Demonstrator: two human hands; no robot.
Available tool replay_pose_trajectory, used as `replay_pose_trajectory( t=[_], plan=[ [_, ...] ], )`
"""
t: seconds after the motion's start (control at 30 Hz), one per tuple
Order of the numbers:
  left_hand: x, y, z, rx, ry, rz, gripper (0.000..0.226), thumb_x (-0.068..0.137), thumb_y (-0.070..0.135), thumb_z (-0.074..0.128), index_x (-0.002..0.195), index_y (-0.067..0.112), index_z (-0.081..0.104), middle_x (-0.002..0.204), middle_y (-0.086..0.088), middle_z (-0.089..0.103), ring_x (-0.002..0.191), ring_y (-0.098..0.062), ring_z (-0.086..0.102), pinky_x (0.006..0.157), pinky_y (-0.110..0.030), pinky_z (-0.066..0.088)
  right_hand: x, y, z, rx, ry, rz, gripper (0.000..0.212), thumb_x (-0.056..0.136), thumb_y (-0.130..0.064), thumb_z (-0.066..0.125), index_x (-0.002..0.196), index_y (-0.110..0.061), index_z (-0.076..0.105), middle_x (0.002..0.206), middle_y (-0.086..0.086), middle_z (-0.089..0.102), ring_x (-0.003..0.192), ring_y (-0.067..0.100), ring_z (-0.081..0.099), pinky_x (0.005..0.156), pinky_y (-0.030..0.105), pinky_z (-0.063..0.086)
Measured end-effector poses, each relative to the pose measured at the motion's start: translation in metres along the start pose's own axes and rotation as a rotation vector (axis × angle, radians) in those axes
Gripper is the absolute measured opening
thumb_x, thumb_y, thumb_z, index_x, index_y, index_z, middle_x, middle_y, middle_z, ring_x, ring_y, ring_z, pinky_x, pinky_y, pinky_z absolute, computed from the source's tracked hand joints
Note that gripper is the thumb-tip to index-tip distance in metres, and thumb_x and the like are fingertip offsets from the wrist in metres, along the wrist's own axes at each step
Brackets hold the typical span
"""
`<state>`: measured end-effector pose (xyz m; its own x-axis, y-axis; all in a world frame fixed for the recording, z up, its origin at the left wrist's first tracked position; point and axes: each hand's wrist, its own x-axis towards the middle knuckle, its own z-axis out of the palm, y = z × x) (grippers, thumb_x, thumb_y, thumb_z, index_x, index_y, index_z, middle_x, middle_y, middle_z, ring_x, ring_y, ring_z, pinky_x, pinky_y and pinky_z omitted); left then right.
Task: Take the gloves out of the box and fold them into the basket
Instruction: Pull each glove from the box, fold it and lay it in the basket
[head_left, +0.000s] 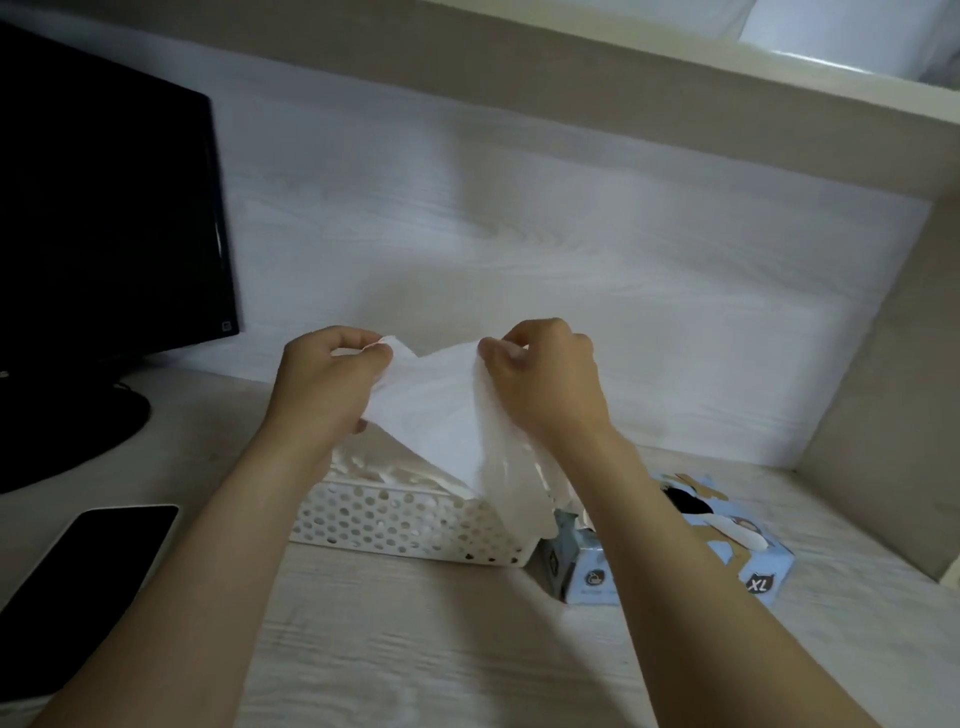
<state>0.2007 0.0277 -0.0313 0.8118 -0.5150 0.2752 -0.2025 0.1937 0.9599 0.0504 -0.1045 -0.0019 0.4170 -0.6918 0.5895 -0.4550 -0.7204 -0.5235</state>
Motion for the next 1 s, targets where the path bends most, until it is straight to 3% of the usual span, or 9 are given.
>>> replay_pose_trajectory(
  t=[0.1,0.2,0.4,0.57,0.67,0.77,0.83,0.9,1.0],
  plan=[
    [0.01,-0.009,-0.009,0.1,0.052,-0.015,0.006,0.096,0.025,0.068,0.097,0.025,0.074,0.095,0.005,0.07,0.08,-0.018,0.065,0.065,-0.031,0.052,0.017,-0.003,0.01,-0.158,-0.093,0.001,0.027,0.094,-0.044,0.067,0.086,-0.02,0.074,0.084,0.003,0.069,0.078,0.028,0.066,0.071,0.039,0.06],
    [0.015,-0.02,-0.012,0.413,0.129,0.07,0.011,0.097,0.028,0.064,0.102,0.022,0.072,0.098,0.001,0.07,0.093,-0.027,0.068,0.078,-0.036,0.055,0.026,0.002,0.028,-0.217,-0.17,0.011,0.031,0.094,-0.051,0.071,0.102,-0.021,0.075,0.1,0.003,0.068,0.087,0.028,0.067,0.079,0.041,0.059],
    [0.008,-0.02,-0.007,0.937,0.196,0.154,0.019,0.104,0.031,0.058,0.115,0.016,0.064,0.115,-0.017,0.065,0.106,-0.043,0.062,0.075,-0.04,0.043,0.019,0.025,0.051,-0.206,-0.243,-0.063,0.03,0.097,-0.047,0.071,0.118,-0.025,0.071,0.111,0.005,0.071,0.099,0.026,0.068,0.088,0.044,0.058],
    [0.008,-0.017,-0.005,1.119,0.176,0.312,0.027,0.098,0.025,0.07,0.124,0.018,0.064,0.128,-0.013,0.058,0.122,-0.038,0.046,0.092,-0.049,0.045,0.012,0.021,0.038,-0.248,-0.13,-0.194,0.033,0.108,-0.04,0.047,0.115,-0.023,0.074,0.115,0.002,0.071,0.111,0.031,0.062,0.095,0.044,0.045],
    [0.001,-0.015,-0.002,0.951,-0.084,0.406,0.028,0.1,0.031,0.065,0.127,0.026,0.064,0.127,-0.007,0.06,0.117,-0.031,0.054,0.096,-0.047,0.051,-0.002,0.003,0.006,-0.125,-0.404,-0.169,0.046,0.105,-0.045,0.045,0.144,-0.027,0.061,0.143,0.002,0.064,0.129,0.027,0.059,0.106,0.043,0.046],
    [-0.011,-0.013,0.001,0.9,-0.419,0.178,0.041,0.101,0.045,0.058,0.14,0.034,0.056,0.136,0.001,0.057,0.102,-0.022,0.067,0.088,-0.045,0.06,-0.021,-0.001,-0.014,-0.156,-0.744,-0.063,0.067,0.104,-0.048,0.046,0.166,-0.032,0.027,0.165,0.004,0.043,0.147,0.025,0.045,0.112,0.037,0.038],
    [-0.013,-0.013,0.003,1.032,-0.503,0.115,0.046,0.101,0.053,0.053,0.142,0.034,0.057,0.143,0.002,0.056,0.108,-0.022,0.066,0.099,-0.044,0.055,-0.032,0.002,-0.014,-0.183,-0.796,-0.037,0.069,0.105,-0.042,0.043,0.169,-0.029,0.02,0.169,0.003,0.036,0.151,0.024,0.039,0.115,0.037,0.036],
    [-0.012,-0.013,0.004,1.126,-0.511,0.098,0.044,0.102,0.054,0.049,0.132,0.027,0.065,0.138,-0.001,0.063,0.112,-0.022,0.063,0.104,-0.042,0.049,-0.038,0.005,-0.011,-0.22,-0.8,-0.026,0.066,0.106,-0.034,0.042,0.167,-0.023,0.023,0.168,0.004,0.038,0.149,0.025,0.04,0.113,0.037,0.038],
    [-0.012,-0.014,0.007,1.168,-0.533,0.041,0.044,0.102,0.053,0.048,0.124,0.021,0.069,0.126,-0.003,0.069,0.104,-0.022,0.064,0.1,-0.039,0.05,-0.039,0.009,-0.002,-0.282,-0.824,-0.022,0.051,0.101,-0.027,0.045,0.151,-0.015,0.045,0.144,0.009,0.057,0.117,0.022,0.054,0.091,0.037,0.046]
  ],
)
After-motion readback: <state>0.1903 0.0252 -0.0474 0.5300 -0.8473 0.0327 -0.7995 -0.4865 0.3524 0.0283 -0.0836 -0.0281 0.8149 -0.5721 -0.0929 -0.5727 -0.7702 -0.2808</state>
